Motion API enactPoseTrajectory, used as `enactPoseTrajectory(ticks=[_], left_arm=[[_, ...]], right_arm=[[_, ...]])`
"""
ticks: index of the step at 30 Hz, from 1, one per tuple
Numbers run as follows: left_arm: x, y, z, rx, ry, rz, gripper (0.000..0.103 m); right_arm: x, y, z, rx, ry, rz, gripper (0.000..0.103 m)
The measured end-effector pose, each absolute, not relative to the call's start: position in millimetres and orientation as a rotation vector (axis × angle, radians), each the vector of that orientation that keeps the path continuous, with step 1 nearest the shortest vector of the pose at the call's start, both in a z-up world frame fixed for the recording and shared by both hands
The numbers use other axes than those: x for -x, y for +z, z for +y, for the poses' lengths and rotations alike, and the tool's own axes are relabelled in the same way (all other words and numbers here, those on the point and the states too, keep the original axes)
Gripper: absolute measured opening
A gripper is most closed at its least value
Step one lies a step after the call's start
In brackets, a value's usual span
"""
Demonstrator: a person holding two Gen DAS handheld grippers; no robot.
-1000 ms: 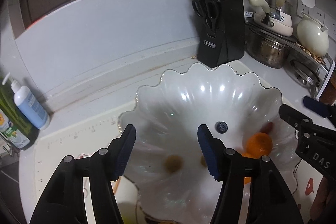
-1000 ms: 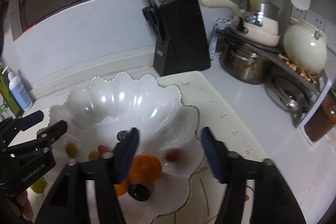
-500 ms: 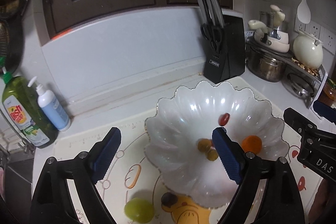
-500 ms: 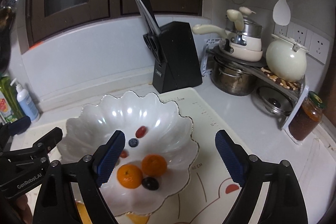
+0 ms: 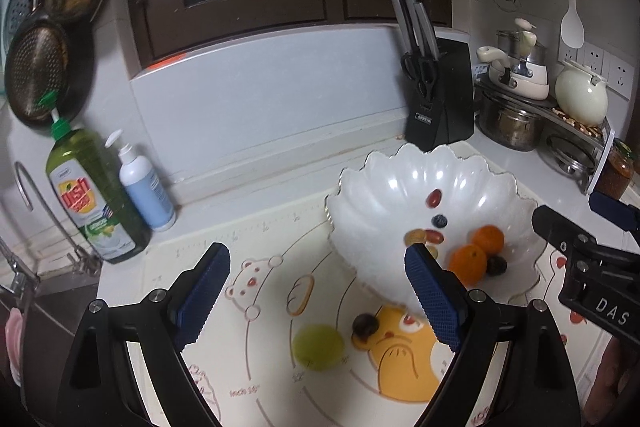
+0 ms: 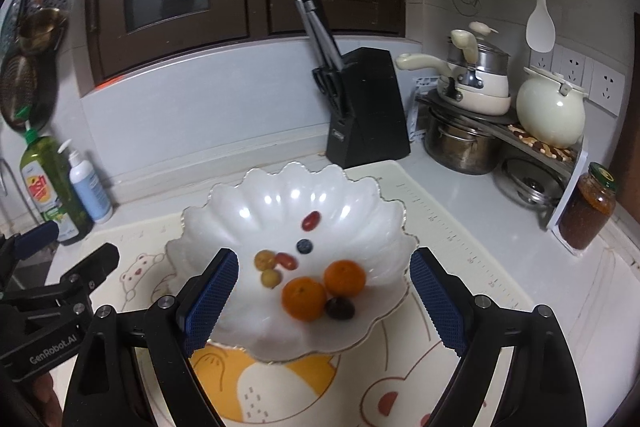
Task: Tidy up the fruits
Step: 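Withdraw both open tools from the bowl, then move the left tool toward the green apple while the right tool approaches the dark plum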
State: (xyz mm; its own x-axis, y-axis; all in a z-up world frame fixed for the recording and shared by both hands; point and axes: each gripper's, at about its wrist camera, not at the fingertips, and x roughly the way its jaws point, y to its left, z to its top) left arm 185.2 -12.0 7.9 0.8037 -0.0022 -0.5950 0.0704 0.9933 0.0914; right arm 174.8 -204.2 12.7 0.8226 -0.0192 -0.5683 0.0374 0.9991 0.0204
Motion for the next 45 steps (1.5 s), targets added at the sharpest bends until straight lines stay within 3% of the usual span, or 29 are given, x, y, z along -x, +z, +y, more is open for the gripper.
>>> enactPoseTrajectory(ticks=[24,45], left_arm=[[-157.2,-46.2,16.3,-0.163,-0.122,0.708,0.089],[-185.6,-104.5,10.5,-0.181,-0.223,0.842,0.073]], right_arm=[[-140.6,-39.6,-160.1,-0.031,0.017,0.664,0.088],[-145.6,-87.5,-142.3,-0.011,0.048,0.756,0.088]])
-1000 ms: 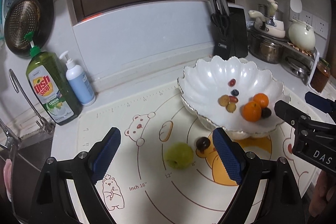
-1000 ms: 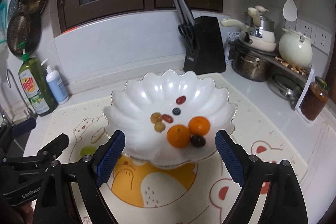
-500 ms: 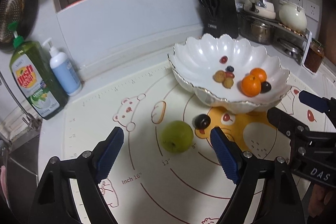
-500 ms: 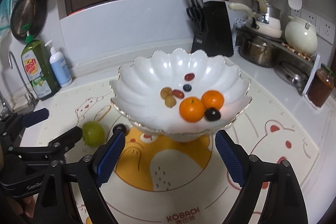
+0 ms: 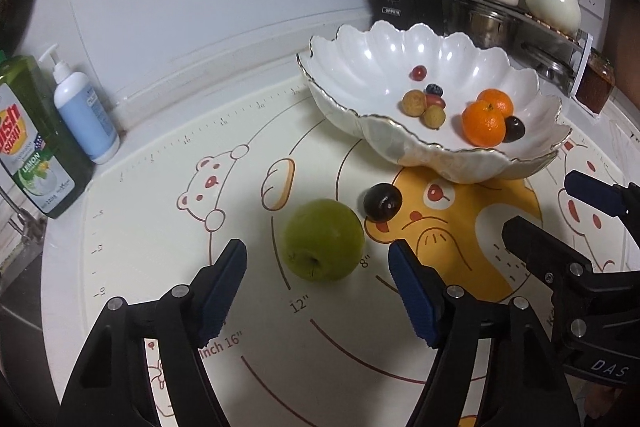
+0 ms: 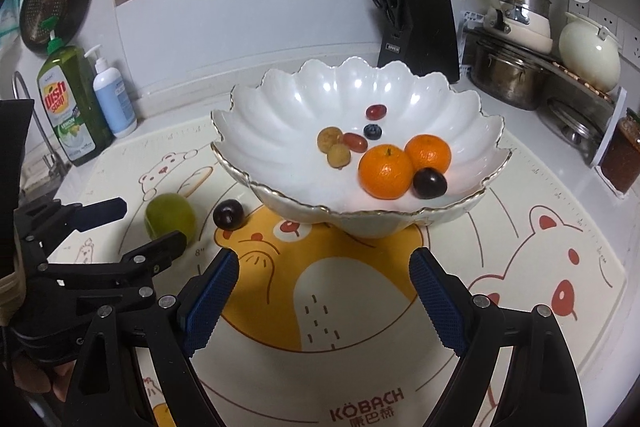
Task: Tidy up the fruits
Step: 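Move the left tool toward the green apple while the right tool approaches the dark plum, then close the left gripper on the green apple while the right gripper closes on the dark plum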
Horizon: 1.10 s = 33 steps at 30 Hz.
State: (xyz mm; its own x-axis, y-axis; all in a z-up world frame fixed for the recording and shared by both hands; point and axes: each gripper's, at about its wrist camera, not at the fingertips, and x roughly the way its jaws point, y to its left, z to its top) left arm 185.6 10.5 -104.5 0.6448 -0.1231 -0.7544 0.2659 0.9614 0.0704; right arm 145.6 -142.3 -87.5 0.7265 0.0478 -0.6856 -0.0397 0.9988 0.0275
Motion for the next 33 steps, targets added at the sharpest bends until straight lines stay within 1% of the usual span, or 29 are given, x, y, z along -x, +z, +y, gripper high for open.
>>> enactPoseTrajectory(ticks=[6,9,12,14,17,28,33], left_arm=[[-193.6,-114.7,9.2,-0.185,-0.230,0.861,0.073],[-198.0,-119.5,8.8,-0.180,-0.235,0.872,0.071],[-202.9,-125.2,8.2,-0.172,-0.245,0.889,0.065],[-205.5,-128.8,8.7,-0.164,-0.252,0.903,0.057],[-207.0,-130.5,11.3,-0.135,-0.264,0.910,0.048],[-203.6,-126.2,32.0,-0.080,-0.244,0.907,0.047],[-203.4,-120.3,53.8,-0.060,-0.203,0.892,0.047]], right_arm=[[-150.8,-96.5,-141.4,-0.011,0.048,0.781,0.088],[-152.6,-99.8,-140.6,-0.013,0.050,0.789,0.088],[-155.1,-102.4,-139.4,-0.015,0.054,0.791,0.088],[-157.1,-104.1,-138.1,-0.015,0.059,0.794,0.088],[-159.3,-106.3,-136.6,-0.014,0.065,0.797,0.087],[-166.3,-108.0,-120.7,-0.025,0.112,0.798,0.083],[-175.3,-109.5,-104.4,-0.018,0.142,0.806,0.079]])
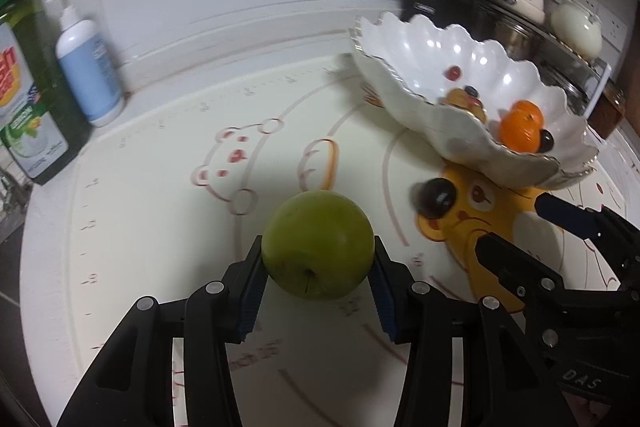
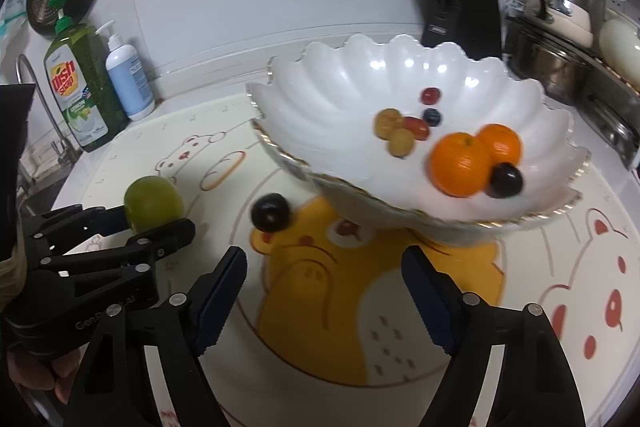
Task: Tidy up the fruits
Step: 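Close the left gripper on the green apple while the right gripper closes on the dark plum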
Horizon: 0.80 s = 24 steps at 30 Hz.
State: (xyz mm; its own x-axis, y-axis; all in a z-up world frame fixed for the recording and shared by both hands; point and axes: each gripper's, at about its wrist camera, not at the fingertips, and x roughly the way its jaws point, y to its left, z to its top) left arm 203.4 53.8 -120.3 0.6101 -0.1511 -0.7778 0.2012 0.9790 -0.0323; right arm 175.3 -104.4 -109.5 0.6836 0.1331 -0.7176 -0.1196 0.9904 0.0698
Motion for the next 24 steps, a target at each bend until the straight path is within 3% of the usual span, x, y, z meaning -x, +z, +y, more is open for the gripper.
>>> enactPoseTrajectory(ticks=[8,19,24], left_arm=[[-209.6,-117.8,83.9,-0.023,-0.155,0.890,0.047],[-217.0,-118.4,102.2,-0.003,-0.129,0.890,0.047],[-217.5,-118.7,101.2,-0.004,-0.132,0.892,0.047]], right_arm=[[-195.3,-118.1,-77.2,-0.027,0.188,0.848,0.061],[-219.2,-124.8,-61.5,-0.062,0.175,0.866,0.054],[-225.2,-125.3,-63.3,-0.067,0.155,0.871,0.038]])
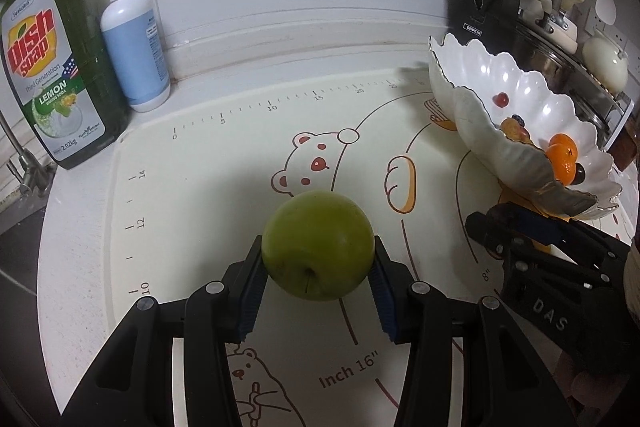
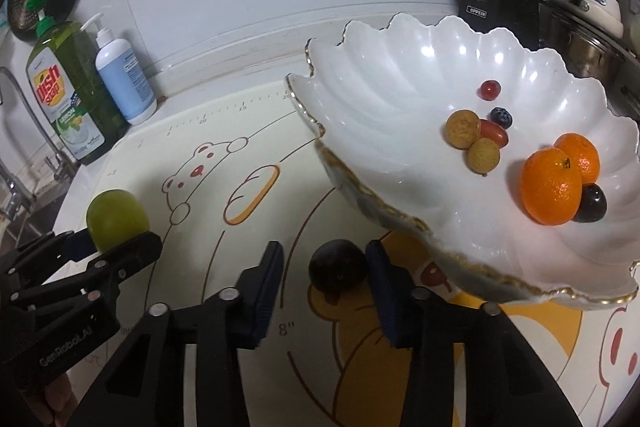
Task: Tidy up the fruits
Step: 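Close the left gripper on the green apple while the right gripper closes on the dark plum, then lift and carry the green apple and dark plum over the white bowl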
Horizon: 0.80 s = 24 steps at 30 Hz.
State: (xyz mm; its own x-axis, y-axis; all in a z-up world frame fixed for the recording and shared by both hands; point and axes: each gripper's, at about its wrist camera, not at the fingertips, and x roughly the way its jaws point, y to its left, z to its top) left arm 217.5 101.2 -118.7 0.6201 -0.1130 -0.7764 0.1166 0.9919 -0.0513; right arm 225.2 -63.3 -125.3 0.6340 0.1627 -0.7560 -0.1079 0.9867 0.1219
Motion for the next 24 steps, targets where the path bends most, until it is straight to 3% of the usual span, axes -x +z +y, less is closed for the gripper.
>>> enactPoseTrajectory(ticks=[3,24], left_arm=[[-217.7,-118.1,100.0,-0.005,-0.132,0.893,0.047],[-185.7,-80.6,70.8,-0.048,-0.145,0.833,0.047]], right_arm=[[-225.3,-125.3,-66.5,-0.066,0.143,0.868,0.028],[-183.1,-91.0,-81.8,-0.081,0.191,0.811,0.028]])
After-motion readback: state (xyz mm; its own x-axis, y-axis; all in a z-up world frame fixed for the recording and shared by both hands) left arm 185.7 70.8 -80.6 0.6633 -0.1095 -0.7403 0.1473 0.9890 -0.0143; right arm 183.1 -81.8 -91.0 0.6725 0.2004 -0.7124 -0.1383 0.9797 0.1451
